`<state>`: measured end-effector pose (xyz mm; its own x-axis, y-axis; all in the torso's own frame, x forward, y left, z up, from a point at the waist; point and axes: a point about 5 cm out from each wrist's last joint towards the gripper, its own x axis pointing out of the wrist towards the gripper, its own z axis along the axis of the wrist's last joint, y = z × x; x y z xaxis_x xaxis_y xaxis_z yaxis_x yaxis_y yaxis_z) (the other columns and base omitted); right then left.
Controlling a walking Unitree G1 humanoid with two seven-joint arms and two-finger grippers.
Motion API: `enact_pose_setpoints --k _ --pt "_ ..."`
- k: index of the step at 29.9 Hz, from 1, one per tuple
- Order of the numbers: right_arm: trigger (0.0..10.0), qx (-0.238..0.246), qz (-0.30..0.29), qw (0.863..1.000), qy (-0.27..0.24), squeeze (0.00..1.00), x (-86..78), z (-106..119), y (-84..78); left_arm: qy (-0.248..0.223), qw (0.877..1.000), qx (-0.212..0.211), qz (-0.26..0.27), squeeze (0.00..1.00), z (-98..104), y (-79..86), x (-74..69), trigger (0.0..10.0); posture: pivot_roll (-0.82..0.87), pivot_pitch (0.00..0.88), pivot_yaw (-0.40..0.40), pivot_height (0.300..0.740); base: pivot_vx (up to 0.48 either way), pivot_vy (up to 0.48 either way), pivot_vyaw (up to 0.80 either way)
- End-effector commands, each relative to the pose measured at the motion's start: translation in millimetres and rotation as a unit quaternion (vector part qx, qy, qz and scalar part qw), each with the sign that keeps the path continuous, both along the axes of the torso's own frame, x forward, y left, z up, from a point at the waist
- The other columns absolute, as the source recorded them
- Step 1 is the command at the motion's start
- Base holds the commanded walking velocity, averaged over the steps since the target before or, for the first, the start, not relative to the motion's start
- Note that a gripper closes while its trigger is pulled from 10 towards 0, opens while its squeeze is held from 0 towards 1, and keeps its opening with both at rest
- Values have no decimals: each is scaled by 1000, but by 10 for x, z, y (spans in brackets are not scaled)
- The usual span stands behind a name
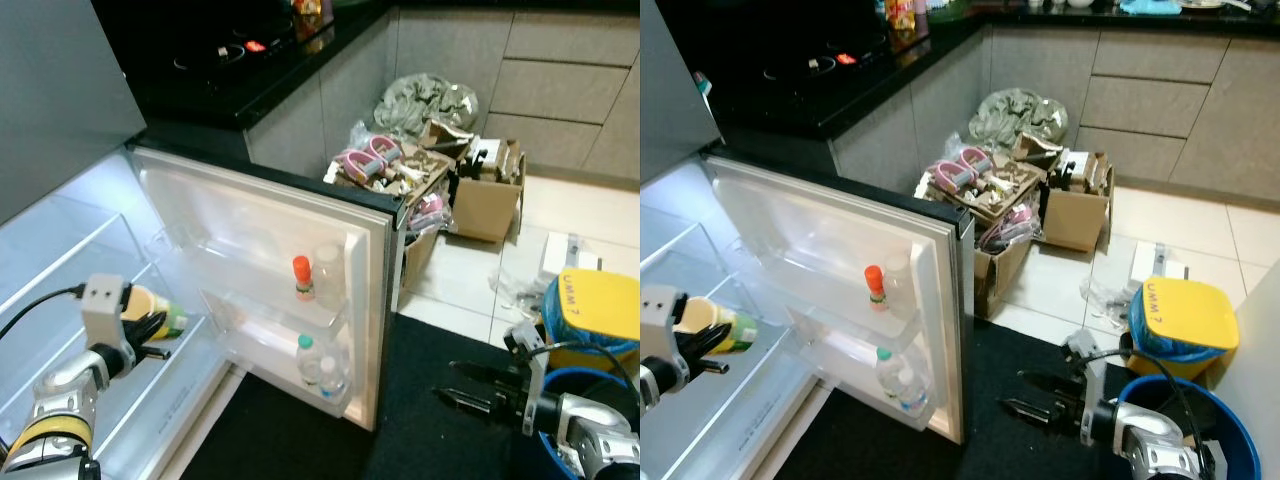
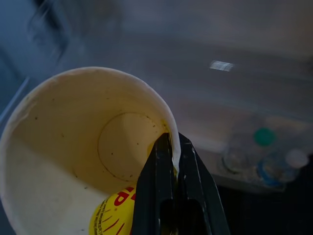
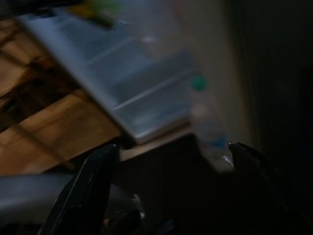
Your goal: Restocking fridge
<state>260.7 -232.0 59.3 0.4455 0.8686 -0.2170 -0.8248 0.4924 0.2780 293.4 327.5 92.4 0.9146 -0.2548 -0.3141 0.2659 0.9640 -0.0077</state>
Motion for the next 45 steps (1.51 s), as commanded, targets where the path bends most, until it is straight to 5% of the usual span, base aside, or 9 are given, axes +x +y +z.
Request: enact_pose_setpoints --k 1,5,12,19,23,33,45 --pt "10000 11 17 1000 -7 0 -6 63 13 -7 1000 27 0 0 148 136 -8 10000 -14 34 80 740 0 0 0" --pt "10000 -12 108 993 -39 0 -71 343 76 -30 998 46 -28 0 342 103 92 10000 -15 36 82 740 0 0 0" --pt "10000 -44 156 986 -43 0 -122 513 182 -44 996 51 -51 0 441 10 172 10000 -14 37 77 740 0 0 0" --pt "10000 -54 163 985 -22 0 -186 548 264 -55 992 44 -107 0 438 -270 270 10000 -12 40 79 740 0 0 0" --pt "10000 -59 179 982 -19 0 -207 556 334 -74 983 40 -161 0 576 -457 350 10000 -19 43 78 740 0 0 0" --pt "10000 -66 183 981 -11 0 -225 528 469 -88 944 126 -291 0 1042 -776 553 10000 -22 64 90 740 0 0 0" --pt "10000 -66 182 981 -10 0 -284 545 527 -31 916 204 -343 0 955 -973 679 10000 -43 110 104 740 0 0 0"
